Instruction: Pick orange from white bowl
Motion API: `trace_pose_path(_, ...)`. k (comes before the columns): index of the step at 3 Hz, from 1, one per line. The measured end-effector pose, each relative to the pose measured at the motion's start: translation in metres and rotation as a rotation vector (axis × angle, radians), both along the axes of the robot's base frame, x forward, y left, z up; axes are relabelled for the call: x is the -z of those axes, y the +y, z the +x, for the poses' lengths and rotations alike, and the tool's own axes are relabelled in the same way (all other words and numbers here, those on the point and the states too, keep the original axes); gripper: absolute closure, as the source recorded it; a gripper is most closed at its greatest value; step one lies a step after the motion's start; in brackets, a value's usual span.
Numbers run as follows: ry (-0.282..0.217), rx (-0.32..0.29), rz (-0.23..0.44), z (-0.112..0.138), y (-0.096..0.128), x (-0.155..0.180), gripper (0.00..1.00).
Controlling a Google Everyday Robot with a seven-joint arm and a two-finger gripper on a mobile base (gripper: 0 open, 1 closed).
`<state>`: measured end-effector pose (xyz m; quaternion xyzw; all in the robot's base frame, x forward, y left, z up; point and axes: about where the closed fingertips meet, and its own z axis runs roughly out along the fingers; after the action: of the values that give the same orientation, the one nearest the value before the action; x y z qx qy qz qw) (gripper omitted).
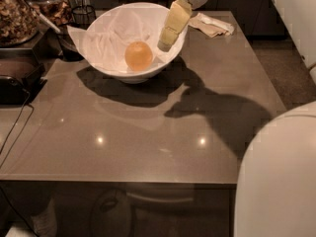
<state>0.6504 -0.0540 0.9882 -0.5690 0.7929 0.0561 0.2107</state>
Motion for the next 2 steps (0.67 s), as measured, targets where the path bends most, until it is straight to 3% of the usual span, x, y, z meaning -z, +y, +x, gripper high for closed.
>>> trace_pose_path(1,-0.008,-0.045,0.002,0.026,0.0281,0.0094,0.0)
trace_pose_path(2,-0.008,-0.045,0.002,0.0261,0.0282,0.0095,0.0)
